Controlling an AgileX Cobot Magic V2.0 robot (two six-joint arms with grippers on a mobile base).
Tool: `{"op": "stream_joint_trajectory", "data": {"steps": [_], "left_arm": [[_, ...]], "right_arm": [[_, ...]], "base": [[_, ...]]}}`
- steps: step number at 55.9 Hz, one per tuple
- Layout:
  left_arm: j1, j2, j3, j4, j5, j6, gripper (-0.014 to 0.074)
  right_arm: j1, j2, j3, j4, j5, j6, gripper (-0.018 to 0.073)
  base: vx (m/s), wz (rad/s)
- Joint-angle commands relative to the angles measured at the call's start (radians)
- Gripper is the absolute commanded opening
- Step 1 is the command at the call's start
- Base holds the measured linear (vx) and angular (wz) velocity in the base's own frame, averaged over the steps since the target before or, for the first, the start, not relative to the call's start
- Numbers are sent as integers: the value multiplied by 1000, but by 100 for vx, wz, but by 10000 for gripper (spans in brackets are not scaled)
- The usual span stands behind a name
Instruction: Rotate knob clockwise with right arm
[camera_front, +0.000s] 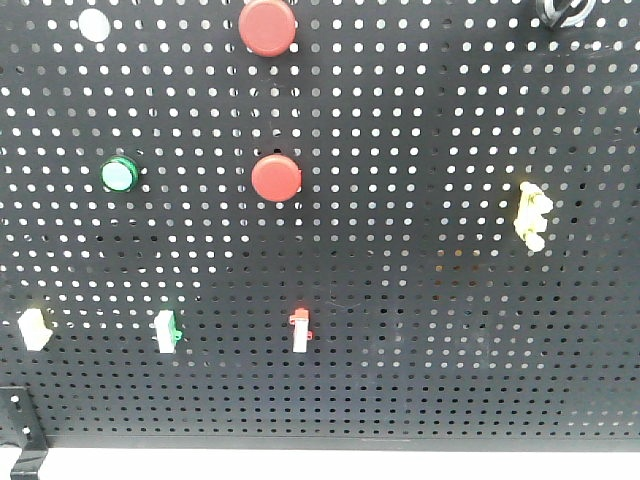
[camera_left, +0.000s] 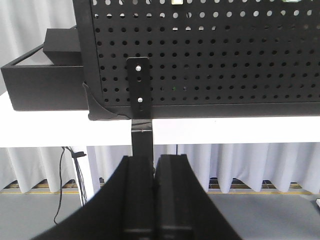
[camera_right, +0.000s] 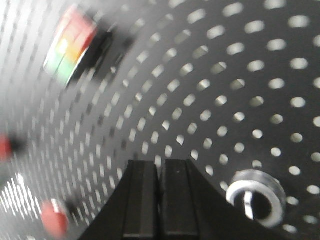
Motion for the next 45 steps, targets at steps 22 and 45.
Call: {"op": "stream_joint_trajectory", "data": {"steps": [22, 45], "left_arm": [[-10, -9, 26, -7, -83, 0, -6], [-10, -9, 26, -7, -83, 0, -6]], "right_arm": [[-2, -326, 353, -304, 47, -183, 62], [-2, -438, 441, -301, 112, -183, 61]], "base": [[0, 0], [0, 0]]}}
